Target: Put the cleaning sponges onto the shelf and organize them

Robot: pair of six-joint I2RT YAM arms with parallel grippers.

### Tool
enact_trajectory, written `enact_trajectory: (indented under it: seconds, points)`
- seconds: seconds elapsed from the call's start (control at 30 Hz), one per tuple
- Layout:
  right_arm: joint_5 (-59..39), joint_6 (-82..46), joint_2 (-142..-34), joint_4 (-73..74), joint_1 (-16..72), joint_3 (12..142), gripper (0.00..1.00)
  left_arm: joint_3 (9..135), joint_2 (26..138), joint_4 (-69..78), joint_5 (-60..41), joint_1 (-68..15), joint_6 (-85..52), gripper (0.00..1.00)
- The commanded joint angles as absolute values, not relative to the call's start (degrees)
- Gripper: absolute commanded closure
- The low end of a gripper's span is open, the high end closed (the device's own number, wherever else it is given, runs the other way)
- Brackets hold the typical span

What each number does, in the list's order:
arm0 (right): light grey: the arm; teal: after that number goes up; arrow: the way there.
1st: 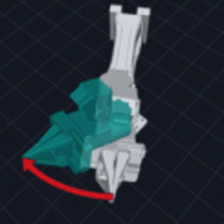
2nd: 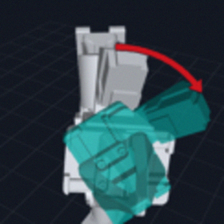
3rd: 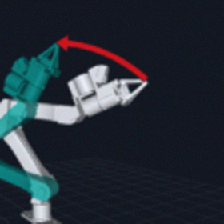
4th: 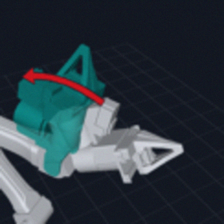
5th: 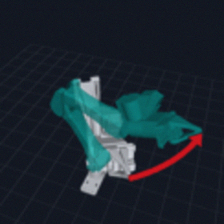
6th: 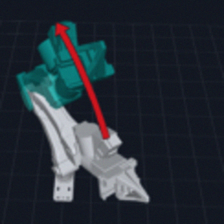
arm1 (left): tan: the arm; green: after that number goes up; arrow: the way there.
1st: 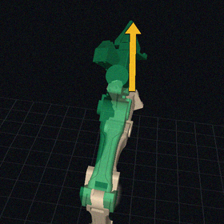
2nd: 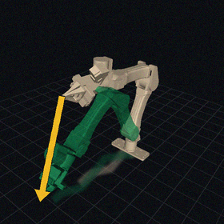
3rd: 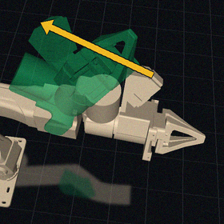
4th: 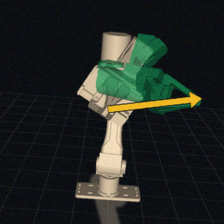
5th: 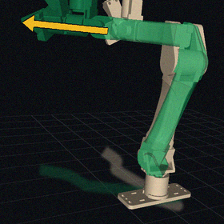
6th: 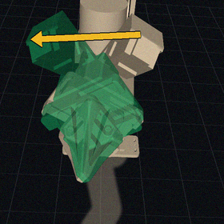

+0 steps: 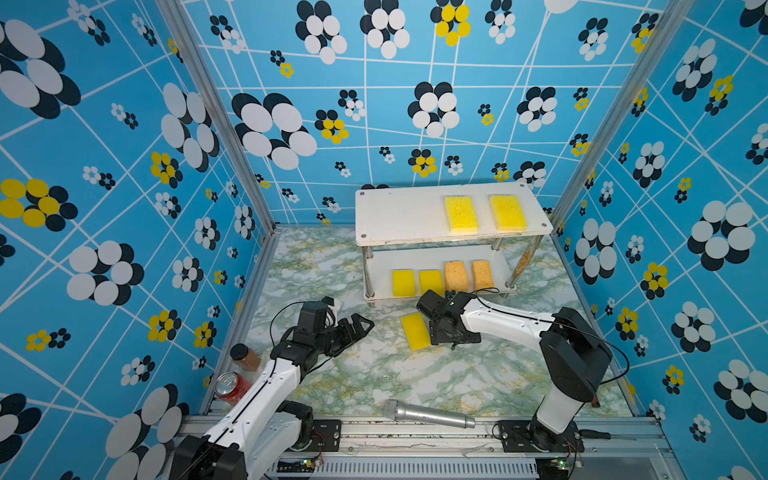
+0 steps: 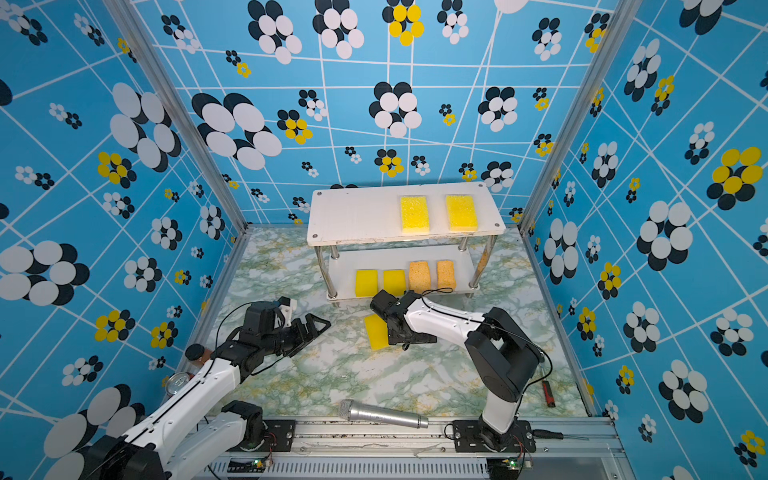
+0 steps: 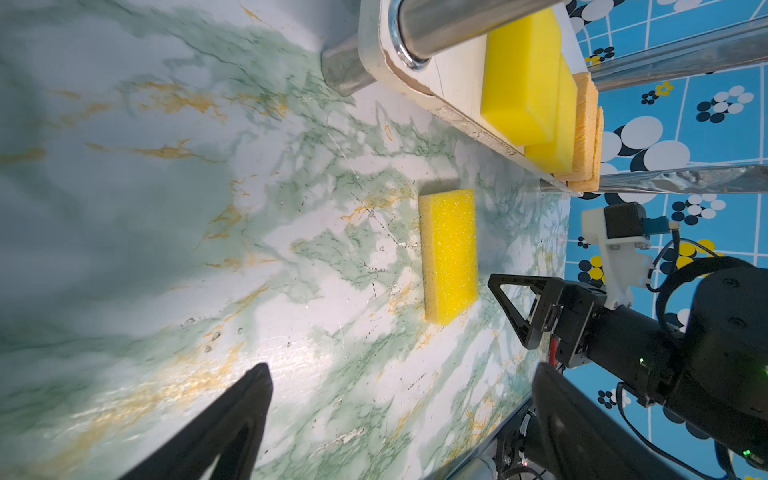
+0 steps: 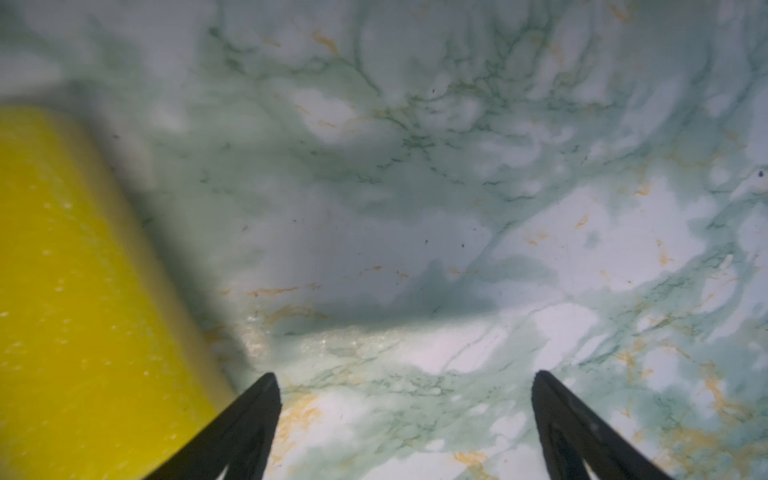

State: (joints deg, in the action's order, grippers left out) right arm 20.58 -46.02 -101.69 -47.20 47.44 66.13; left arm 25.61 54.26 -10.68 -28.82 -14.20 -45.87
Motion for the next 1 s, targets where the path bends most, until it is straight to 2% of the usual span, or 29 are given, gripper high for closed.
enact_trajectory:
  seconds: [0.0,0.5,0.73,0.97]
  points:
    - [21.4,-46.4,-103.1,-48.6,47.5,67.8,0.04,26.7,54.8,-9.6,-27.1,-15.2,-45.7,0.01]
    - [15.5,-44.1,-109.5,-45.3,51.6,75.8,0.05,27.3,57.8,-8.5,-25.8,-17.1,-45.5,0.01]
    - [9.4,-43.1,-107.7,-38.5,52.3,74.1,0.05,28.0,58.4,-9.9,-23.7,-18.3,-43.6,0.01]
    - [10.6,-41.8,-100.0,-39.8,50.9,70.3,0.04,35.4,63.6,-13.6,-20.4,-23.3,-35.4,0.01]
